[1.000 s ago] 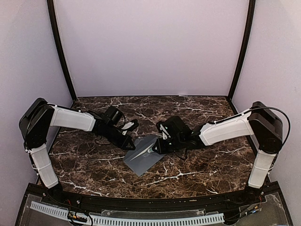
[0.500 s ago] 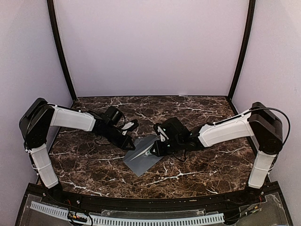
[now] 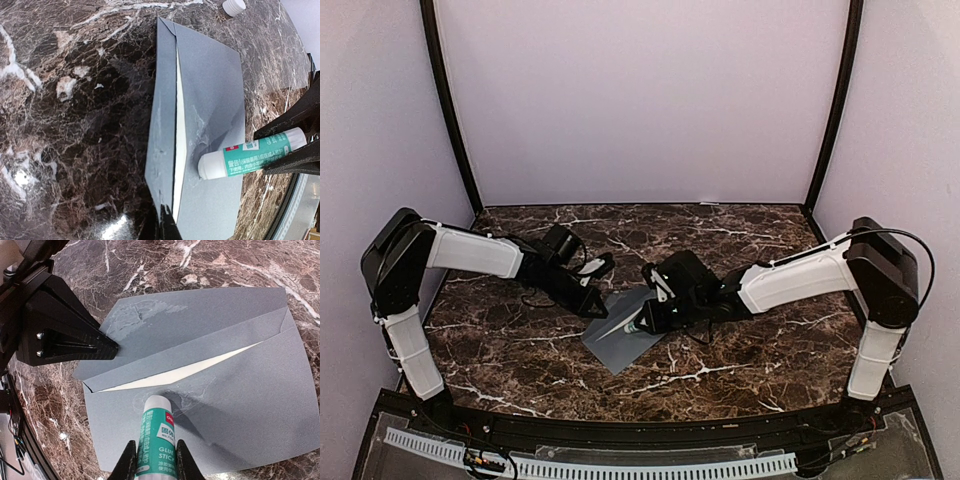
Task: Place the letter into the envelope and seal it
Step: Paint the envelope at the center of the board.
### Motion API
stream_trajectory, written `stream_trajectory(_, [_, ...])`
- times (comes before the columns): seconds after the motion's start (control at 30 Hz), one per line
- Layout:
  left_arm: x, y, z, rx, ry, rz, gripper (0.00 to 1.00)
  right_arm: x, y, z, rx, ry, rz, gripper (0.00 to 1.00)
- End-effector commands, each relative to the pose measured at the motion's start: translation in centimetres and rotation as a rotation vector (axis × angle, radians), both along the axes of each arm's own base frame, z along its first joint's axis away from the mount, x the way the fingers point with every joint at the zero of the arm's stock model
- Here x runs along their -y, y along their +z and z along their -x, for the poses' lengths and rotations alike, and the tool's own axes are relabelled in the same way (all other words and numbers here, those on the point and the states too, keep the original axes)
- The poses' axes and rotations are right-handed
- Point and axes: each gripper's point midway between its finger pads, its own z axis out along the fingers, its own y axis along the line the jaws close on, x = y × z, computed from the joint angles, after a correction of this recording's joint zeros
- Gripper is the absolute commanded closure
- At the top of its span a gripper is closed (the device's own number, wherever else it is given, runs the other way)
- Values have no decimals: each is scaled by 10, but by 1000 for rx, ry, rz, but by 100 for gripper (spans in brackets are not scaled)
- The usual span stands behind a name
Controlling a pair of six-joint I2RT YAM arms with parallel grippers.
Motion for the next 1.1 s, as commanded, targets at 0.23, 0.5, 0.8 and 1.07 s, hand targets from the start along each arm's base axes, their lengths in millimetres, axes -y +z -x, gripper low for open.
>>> stream_trajectory(0.23, [-3,36,-19,156,29,-8,51,-5,18,-7,34,-48,-47,100])
stream_trajectory(0.5, [-25,93,-34,362,147,-5,40,1,42,-13,79,-82,-77,100])
stream_trajectory(0.8, [-5,75,31,140,92,159,48,14,45,-20,96,-128,-70,100])
stream_trajectory(1.07, [8,34,48,48,77,151,51,21,35,-26,85,-172,-54,100])
